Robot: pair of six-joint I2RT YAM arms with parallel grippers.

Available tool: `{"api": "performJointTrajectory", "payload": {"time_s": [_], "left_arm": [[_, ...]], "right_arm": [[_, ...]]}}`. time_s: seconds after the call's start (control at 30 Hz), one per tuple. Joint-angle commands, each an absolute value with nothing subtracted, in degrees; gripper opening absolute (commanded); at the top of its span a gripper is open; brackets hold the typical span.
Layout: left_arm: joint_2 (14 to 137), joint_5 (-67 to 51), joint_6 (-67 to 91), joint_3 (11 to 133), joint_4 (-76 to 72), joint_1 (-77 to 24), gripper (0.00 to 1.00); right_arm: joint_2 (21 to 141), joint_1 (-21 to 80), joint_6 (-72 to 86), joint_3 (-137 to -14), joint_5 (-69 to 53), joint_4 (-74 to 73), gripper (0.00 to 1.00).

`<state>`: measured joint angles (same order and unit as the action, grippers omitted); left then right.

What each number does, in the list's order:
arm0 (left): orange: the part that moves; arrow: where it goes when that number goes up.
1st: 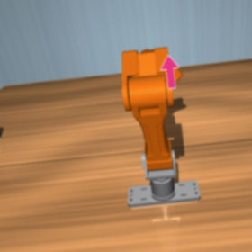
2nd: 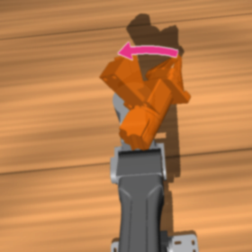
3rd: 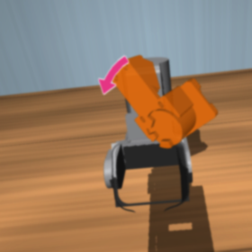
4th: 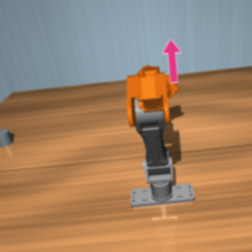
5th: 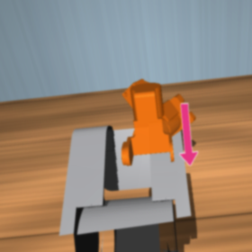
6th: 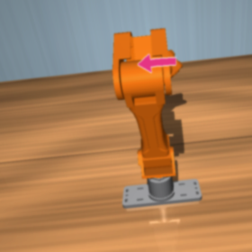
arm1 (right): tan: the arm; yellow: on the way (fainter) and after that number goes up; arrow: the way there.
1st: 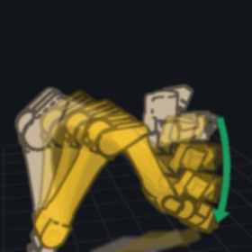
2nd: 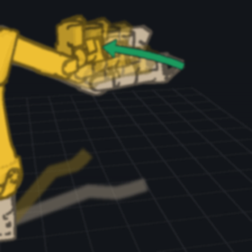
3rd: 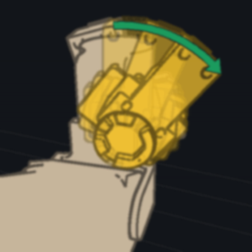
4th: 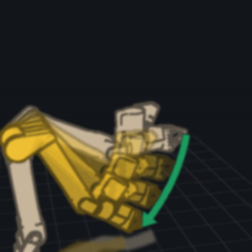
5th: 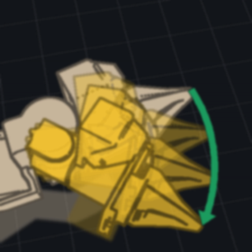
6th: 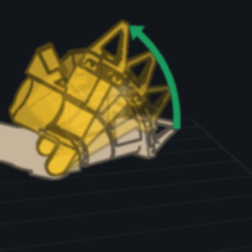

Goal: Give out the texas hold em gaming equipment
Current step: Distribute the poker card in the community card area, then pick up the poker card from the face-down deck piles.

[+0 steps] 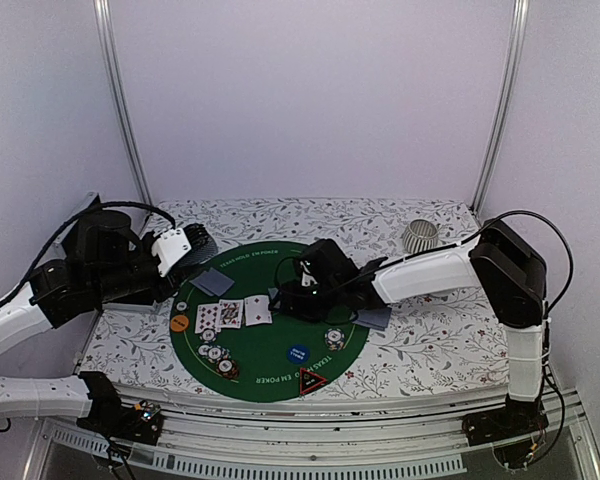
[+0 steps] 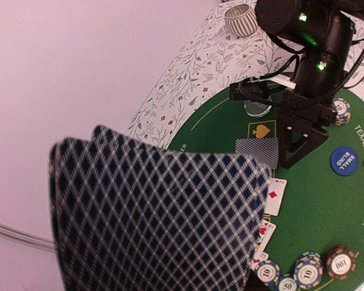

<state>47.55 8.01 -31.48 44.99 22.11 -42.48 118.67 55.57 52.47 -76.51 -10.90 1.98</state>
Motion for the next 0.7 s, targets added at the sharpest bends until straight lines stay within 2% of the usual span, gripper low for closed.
{"api": "performJointTrajectory", "payload": {"time_s": [0.0, 0.2, 0.37, 0.67], "left_arm": [[47.0, 7.7, -31.6, 44.9, 21.0, -42.9, 0.37], [46.8, 7.6, -31.5, 44.9, 21.3, -42.9, 0.37], [46.5, 7.6, -31.5, 44.9, 21.4, -42.9, 0.37], [46.8, 7.4, -31.6, 44.9, 21.4, -42.9, 0.37]], "right_arm": [[115.3, 55.7, 46.2, -79.3, -10.6, -6.2, 0.55], [118.2, 53.3, 35.0, -88.3, 0.6, -18.5, 0.47], [122.2, 49.8, 33.0, -91.0, -0.3, -19.1, 0.43], [133.9, 49.3, 27.7, -101.9, -3.1, -23.3, 0.39]]}}
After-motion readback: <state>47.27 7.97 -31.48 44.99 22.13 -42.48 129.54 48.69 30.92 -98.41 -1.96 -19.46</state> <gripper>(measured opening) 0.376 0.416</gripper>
